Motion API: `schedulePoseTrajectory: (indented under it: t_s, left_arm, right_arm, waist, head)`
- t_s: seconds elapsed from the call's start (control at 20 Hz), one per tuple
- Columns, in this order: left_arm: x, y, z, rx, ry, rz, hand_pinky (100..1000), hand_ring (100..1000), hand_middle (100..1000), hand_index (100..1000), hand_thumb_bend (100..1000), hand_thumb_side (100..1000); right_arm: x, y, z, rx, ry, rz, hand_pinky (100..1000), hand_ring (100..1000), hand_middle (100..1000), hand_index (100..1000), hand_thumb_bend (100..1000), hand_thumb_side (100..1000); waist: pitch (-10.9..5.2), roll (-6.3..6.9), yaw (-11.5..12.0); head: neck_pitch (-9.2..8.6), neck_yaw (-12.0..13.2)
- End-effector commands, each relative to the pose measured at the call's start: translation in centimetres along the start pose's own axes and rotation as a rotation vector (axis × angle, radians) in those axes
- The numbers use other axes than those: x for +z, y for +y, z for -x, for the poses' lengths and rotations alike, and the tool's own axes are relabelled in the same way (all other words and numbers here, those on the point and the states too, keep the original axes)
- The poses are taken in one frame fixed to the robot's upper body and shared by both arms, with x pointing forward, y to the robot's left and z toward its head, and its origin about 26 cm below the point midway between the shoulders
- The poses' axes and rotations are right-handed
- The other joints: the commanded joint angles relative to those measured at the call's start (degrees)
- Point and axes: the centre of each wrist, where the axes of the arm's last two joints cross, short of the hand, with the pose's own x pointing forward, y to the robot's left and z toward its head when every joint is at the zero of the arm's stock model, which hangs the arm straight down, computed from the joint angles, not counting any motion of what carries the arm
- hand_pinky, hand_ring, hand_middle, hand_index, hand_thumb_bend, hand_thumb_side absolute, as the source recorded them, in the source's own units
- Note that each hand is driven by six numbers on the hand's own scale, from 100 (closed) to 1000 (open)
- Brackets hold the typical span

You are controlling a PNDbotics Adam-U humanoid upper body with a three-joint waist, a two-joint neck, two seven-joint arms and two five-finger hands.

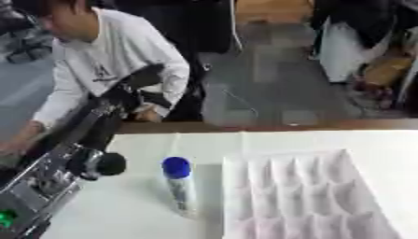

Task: Pick up objects on the table and place them in the box.

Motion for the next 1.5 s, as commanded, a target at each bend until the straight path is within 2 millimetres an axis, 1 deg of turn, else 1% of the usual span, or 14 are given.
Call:
schedulePoseTrajectory:
  t_s: [0.05,0.3,0.5,0.75,0.95,1.2,1.5]
  left_arm:
    - [-0.4,1.9,0.7,-0.033,0.037,0.018,917,727,1000,927,1000,736]
    - [-0.2,2.6,3.0,-0.060,0.104,0.096,910,713,1000,927,1000,709]
    - [0.0,3.4,4.6,-0.102,0.149,0.191,900,710,1000,928,1000,678]
    - [0.2,4.0,6.3,-0.160,0.203,0.328,918,730,1000,935,1000,638]
    - [0.4,4.5,7.1,-0.217,0.237,0.435,931,749,1000,945,1000,632]
    - [0.5,4.8,7.7,-0.257,0.255,0.492,935,761,1000,950,1000,647]
    - [0.3,4.7,8.7,-0.297,0.282,0.550,945,782,1000,957,1000,640]
  right_arm:
    - [-0.4,-0.8,-0.4,0.024,-0.029,-0.005,472,553,487,583,620,834]
    - [-0.5,-0.8,-0.4,0.019,-0.035,-0.007,473,553,487,584,622,833]
    - [-0.6,-0.7,-0.5,0.015,-0.039,-0.011,473,553,488,584,622,832]
    - [-0.7,-0.7,-0.5,0.011,-0.043,-0.012,473,553,488,584,621,832]
    - [-0.8,-0.7,-0.6,0.009,-0.045,-0.013,474,553,488,584,623,830]
    - [-0.8,-0.6,-0.6,0.007,-0.048,-0.018,474,553,488,584,620,830]
    - [-0.9,-0.6,-0.7,0.003,-0.053,-0.022,475,553,488,584,619,829]
  waist:
    - [-1.17,-0.03,-0.2]
    - [-1.12,0.02,-0.5]
    - [-1.06,0.09,-0.7]
    - [-1.03,0.16,-0.9]
    - [-1.01,0.24,-1.0]
    - [-0.95,0.22,-1.1]
    - [-0.89,0.20,-1.3]
  head:
    - [-0.57,1.0]
    - [-0.65,1.1]
    - [-0.69,1.4]
    - [-0.69,1.7]
    - [-0.41,2.0]
    - [-0.15,1.7]
    - [-1.06,1.0]
